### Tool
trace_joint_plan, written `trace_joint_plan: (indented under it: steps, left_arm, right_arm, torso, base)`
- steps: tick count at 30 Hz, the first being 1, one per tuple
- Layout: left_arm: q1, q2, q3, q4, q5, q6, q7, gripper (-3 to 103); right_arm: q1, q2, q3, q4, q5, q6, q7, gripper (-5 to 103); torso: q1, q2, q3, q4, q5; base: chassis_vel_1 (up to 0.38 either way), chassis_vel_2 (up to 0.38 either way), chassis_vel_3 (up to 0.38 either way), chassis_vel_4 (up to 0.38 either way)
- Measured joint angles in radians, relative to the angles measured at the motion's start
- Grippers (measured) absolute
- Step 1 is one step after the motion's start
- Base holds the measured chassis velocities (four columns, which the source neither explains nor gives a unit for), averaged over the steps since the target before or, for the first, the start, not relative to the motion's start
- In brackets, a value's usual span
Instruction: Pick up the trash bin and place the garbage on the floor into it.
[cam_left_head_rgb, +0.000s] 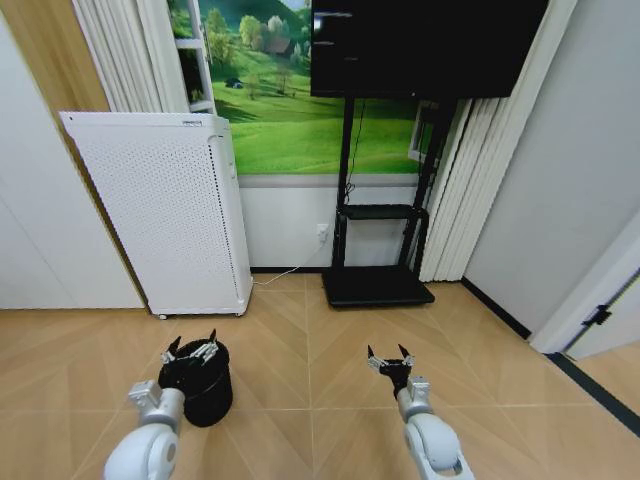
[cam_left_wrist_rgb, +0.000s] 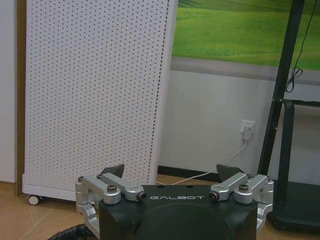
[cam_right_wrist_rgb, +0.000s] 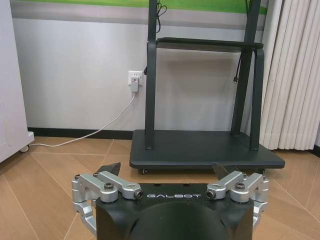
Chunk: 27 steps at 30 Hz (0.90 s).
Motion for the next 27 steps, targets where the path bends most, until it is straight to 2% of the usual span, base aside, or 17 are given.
trace_joint_plan:
  steps: [11, 27]
  left_arm:
    - [0.005, 0.011, -0.005, -0.006, -0.015, 0.004, -0.003, 100]
    - [0.000, 0.023, -0.009, -0.013, -0.041, 0.003, -0.003, 100]
  right_arm:
    - [0.002, 0.017, -0.005, -0.004, -0.005, 0.005, -0.001, 100]
    - [0.007, 0.003, 0.000, 0.006, 0.007, 0.001, 0.000, 100]
  torso:
    - [0.005, 0.049, 0.043, 0.0000, 0.0000]
    - [0.018, 0.116, 0.098, -0.0001, 0.0000]
  base:
    - [0.000, 0.000, 0.000, 0.000]
    - [0.000, 0.000, 0.000, 0.000]
